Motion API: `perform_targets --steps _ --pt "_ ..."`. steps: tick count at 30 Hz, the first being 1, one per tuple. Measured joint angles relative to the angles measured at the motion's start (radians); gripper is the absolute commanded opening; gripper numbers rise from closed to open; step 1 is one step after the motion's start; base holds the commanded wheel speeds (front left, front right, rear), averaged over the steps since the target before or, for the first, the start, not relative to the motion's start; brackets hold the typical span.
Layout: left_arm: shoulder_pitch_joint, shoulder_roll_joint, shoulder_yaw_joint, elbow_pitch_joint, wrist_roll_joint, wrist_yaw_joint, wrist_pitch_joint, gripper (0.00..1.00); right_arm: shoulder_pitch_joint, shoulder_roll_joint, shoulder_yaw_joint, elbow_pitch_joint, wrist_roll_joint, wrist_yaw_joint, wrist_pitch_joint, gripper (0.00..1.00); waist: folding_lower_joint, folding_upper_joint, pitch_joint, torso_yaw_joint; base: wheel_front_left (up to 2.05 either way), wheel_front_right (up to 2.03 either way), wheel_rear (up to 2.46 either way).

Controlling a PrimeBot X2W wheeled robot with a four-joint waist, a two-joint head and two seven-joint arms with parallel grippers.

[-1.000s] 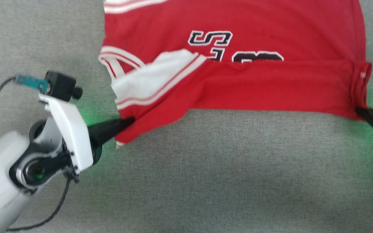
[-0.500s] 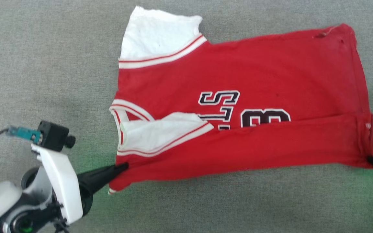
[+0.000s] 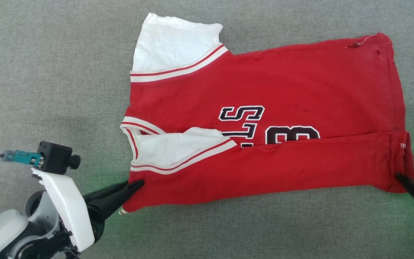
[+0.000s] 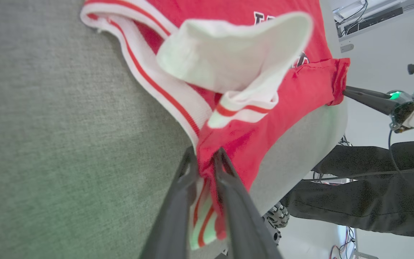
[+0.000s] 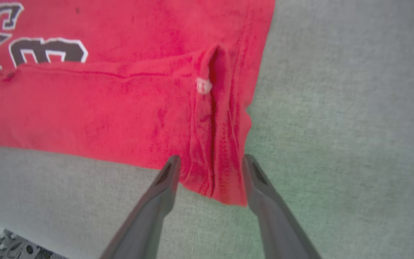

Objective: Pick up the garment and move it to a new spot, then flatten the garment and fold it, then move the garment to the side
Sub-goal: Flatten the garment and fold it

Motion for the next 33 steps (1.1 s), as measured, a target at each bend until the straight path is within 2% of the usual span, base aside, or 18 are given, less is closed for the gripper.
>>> perform_targets --steps 3,8,14,17,18,24,29,33 --pt "0.012 0.0 0.021 0.011 0.012 -0.004 -0.056 1.0 -0.018 0.023 -0.017 -0.016 -0.028 0.0 -0.075 1.0 -0.0001 0.0 -0.009 -0.005 0.0 0.0 0.0" --pt "0.028 0.008 0.073 0.039 0.047 -0.006 -0.184 1.0 -0.056 0.044 0.035 -0.033 -0.071 0.0 -0.266 1.0 -0.0001 0.0 -0.013 -0.023 0.0 0.0 0.0" --pt "0.019 -0.017 0.166 0.159 0.089 0.05 -0.369 1.0 -0.135 0.112 0.136 0.041 -0.182 0.0 -0.57 1.0 -0.0001 0.0 -0.006 -0.068 0.0 0.0 0.0" --pt "-0.027 -0.027 0.177 0.226 0.156 0.074 -0.404 1.0 -0.168 0.153 0.193 0.087 -0.224 0.0 -0.709 1.0 0.0 0.0 -0.001 -0.099 0.0 0.0 0.0" --pt "-0.027 -0.027 0.177 0.226 0.156 0.074 -0.404 1.0 -0.168 0.153 0.193 0.087 -0.224 0.0 -0.709 1.0 0.0 0.0 -0.001 -0.099 0.0 0.0 0.0" --pt "-0.186 -0.048 0.202 0.352 0.202 0.071 -0.378 1.0 -0.224 0.222 0.254 0.149 -0.242 0.0 -0.894 1.0 0.0 0.0 0.012 -0.174 0.0 0.0 0.0" --pt "-0.374 -0.061 0.193 0.471 0.246 0.058 -0.266 1.0 -0.247 0.238 0.285 0.163 -0.249 0.0 -0.951 1.0 0.0 0.0 0.03 -0.239 0.0 0.0 0.0" --pt "-0.523 -0.1 0.16 0.595 0.274 0.05 -0.124 1.0 -0.264 0.24 0.297 0.17 -0.242 0.0 -0.976 1.0 0.0 0.0 0.051 -0.283 0.0 0.0 0.0"
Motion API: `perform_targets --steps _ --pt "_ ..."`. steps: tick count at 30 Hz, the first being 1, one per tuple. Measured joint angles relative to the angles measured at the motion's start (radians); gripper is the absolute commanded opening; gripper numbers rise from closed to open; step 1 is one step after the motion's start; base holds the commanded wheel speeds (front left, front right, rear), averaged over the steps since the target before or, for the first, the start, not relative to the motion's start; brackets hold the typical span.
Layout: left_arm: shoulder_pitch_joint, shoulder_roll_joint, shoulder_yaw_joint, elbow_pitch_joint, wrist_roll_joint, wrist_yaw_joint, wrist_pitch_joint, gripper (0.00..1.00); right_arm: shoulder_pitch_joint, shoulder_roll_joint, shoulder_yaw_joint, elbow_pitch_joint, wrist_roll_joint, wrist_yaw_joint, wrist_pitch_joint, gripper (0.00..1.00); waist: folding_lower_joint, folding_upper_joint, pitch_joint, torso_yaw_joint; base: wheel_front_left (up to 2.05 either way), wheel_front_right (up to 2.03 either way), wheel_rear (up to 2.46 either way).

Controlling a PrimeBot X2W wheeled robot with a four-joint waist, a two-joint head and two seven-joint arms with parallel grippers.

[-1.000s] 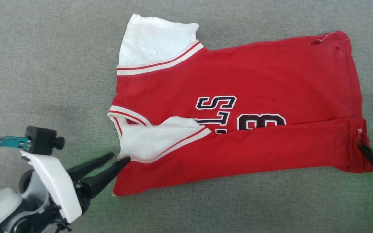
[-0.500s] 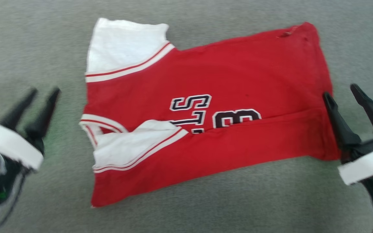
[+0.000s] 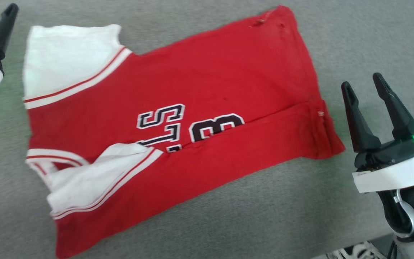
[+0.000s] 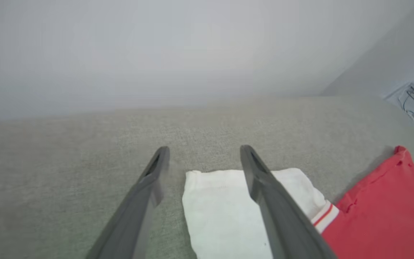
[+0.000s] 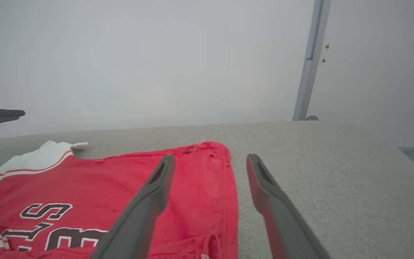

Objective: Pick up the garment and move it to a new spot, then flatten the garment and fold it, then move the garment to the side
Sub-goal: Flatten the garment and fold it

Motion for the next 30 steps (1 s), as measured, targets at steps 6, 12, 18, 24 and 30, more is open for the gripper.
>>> perform_targets --steps 6,12,18,24,30 --pt "-0.137 -0.028 -0.071 0.169 -0.006 -0.015 0.3 1.0 -0.022 -0.003 0.015 0.007 0.004 0.0 -0.014 1.0 0.0 0.0 0.027 -0.051 0.0 0.0 0.0" --pt "-0.228 -0.034 -0.116 0.273 -0.044 0.007 0.583 1.0 -0.032 -0.009 0.036 0.004 0.007 0.0 -0.008 1.0 0.0 0.0 0.057 -0.073 0.0 0.0 0.0" --pt "-0.275 -0.04 -0.12 0.283 -0.1 -0.026 0.736 0.93 -0.032 -0.016 0.033 0.005 0.018 0.0 0.01 1.0 0.0 0.0 0.078 -0.077 0.0 0.0 0.0" --pt "-0.29 -0.068 -0.123 0.29 -0.099 -0.04 0.731 0.0 -0.07 -0.045 0.035 0.017 0.029 0.0 0.074 1.0 0.0 0.0 0.09 -0.058 0.0 0.0 0.0" --pt "-0.307 -0.121 -0.123 0.294 -0.098 -0.058 0.705 0.0 -0.211 -0.102 0.058 0.082 0.057 0.0 0.253 1.0 0.0 0.0 0.102 -0.023 0.0 0.0 0.0"
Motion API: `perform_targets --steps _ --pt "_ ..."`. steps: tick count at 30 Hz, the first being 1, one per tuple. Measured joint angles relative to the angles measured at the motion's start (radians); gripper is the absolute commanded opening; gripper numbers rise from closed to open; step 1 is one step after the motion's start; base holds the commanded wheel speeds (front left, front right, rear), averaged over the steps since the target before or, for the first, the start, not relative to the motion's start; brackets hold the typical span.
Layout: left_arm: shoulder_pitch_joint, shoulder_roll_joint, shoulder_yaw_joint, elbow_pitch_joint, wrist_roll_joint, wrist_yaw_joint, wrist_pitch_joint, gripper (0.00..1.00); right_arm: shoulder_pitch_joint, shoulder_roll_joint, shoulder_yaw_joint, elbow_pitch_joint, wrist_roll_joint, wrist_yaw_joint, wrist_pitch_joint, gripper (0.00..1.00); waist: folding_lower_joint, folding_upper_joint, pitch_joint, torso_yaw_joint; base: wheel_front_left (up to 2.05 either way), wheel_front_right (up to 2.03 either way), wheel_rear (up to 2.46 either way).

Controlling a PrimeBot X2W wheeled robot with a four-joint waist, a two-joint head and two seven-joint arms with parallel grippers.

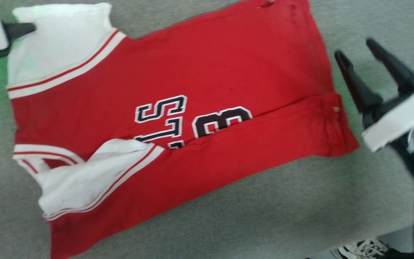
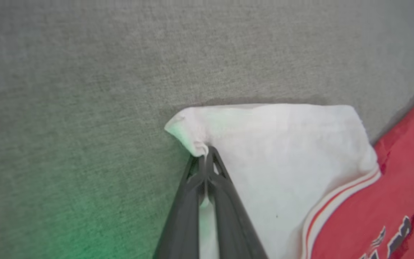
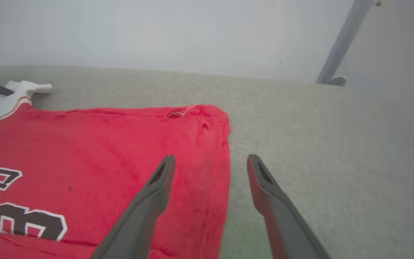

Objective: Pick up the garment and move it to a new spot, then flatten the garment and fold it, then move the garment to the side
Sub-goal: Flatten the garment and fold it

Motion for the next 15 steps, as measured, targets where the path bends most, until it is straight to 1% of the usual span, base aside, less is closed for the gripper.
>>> perform_targets --steps 3,4,6,9,11,15 --pt "-0.011 -0.055 0.007 0.006 -0.005 -0.008 -0.021 0.0 -0.117 -0.056 0.029 0.049 0.033 0.0 0.111 1.0 0.0 0.0 0.009 0.035 0.0 0.0 0.0" --pt "-0.03 -0.096 0.003 0.02 -0.005 -0.01 -0.029 0.0 -0.19 -0.094 0.032 0.098 0.073 0.0 0.189 1.0 0.0 0.0 0.015 0.065 0.0 0.0 0.0" --pt "-0.046 -0.133 -0.002 0.03 -0.004 -0.019 -0.033 0.0 -0.265 -0.128 0.049 0.152 0.099 0.001 0.265 1.0 0.0 0.0 0.022 0.095 0.0 0.0 0.0" --pt "-0.066 -0.172 -0.005 0.046 -0.003 -0.038 -0.043 0.0 -0.379 -0.167 0.084 0.228 0.138 0.0 0.371 1.0 0.0 0.0 0.035 0.138 0.0 0.0 0.0" --pt "-0.079 -0.193 -0.006 0.056 -0.003 -0.049 -0.047 0.0 -0.453 -0.181 0.112 0.27 0.162 0.0 0.427 1.0 0.0 0.0 0.044 0.162 0.0 0.0 0.0" --pt "-0.106 -0.216 -0.01 0.067 0.001 -0.069 -0.057 0.0 -0.56 -0.214 0.183 0.359 0.184 0.0 0.539 1.0 0.0 0.0 0.068 0.197 0.0 0.0 0.0"
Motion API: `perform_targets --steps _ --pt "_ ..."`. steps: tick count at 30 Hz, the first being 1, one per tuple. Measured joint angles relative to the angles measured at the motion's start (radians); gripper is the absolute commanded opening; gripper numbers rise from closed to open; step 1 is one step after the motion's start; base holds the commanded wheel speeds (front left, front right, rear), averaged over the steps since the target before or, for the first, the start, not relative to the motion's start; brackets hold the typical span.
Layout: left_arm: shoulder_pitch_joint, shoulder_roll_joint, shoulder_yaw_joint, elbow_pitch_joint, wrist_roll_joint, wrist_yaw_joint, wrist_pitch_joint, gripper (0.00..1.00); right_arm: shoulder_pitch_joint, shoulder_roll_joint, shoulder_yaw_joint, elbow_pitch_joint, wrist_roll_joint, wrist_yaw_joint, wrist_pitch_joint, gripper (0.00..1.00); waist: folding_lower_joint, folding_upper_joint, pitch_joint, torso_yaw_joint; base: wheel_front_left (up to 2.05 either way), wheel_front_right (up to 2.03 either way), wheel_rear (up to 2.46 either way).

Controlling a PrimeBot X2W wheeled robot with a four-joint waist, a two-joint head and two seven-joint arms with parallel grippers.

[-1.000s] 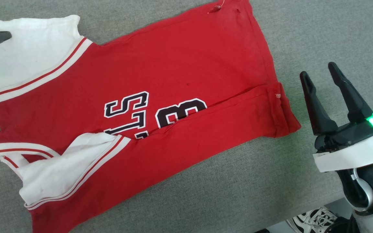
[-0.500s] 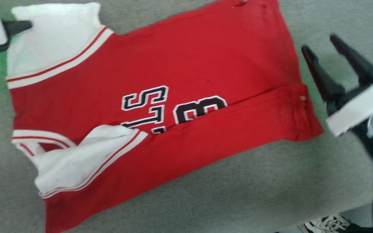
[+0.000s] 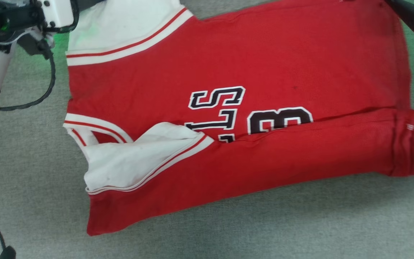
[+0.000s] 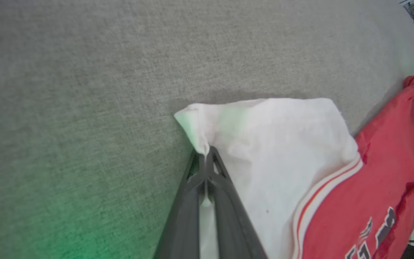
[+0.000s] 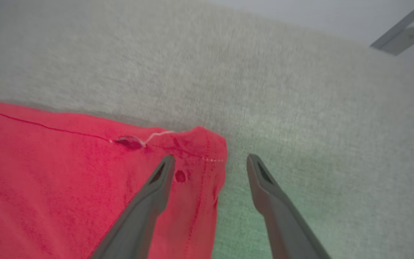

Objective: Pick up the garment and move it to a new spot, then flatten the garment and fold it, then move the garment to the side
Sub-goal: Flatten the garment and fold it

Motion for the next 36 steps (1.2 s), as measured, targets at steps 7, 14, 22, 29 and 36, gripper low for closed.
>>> perform_targets --steps 7,14,22,29,36 --pt "-0.022 -0.027 -0.007 0.016 0.002 -0.019 -0.017 0.0 -0.078 -0.03 0.094 0.087 0.066 0.0 0.147 1.0 0.0 0.0 0.024 0.037 0.0 0.0 0.0" --pt "-0.021 -0.044 -0.009 0.02 0.002 -0.025 -0.059 0.0 -0.091 -0.042 0.124 0.113 0.099 0.0 0.14 0.0 0.0 0.0 0.02 0.051 0.0 0.0 0.0" --pt "0.069 -0.031 0.035 -0.128 -0.074 -0.026 -0.182 0.0 -0.033 -0.059 0.124 0.074 0.114 0.0 0.0 0.0 0.0 0.0 -0.058 0.073 0.0 0.0 0.0" --pt "0.237 0.052 0.037 -0.384 -0.108 -0.026 -0.306 0.0 0.093 -0.1 0.097 -0.021 0.166 0.0 -0.062 0.0 0.0 0.0 -0.14 0.098 0.0 0.0 0.0" --pt "0.472 0.176 0.028 -0.639 -0.125 -0.026 -0.478 0.0 0.327 -0.163 -0.03 -0.139 0.221 0.0 -0.118 0.0 0.0 0.0 -0.221 0.14 0.0 0.0 0.0"
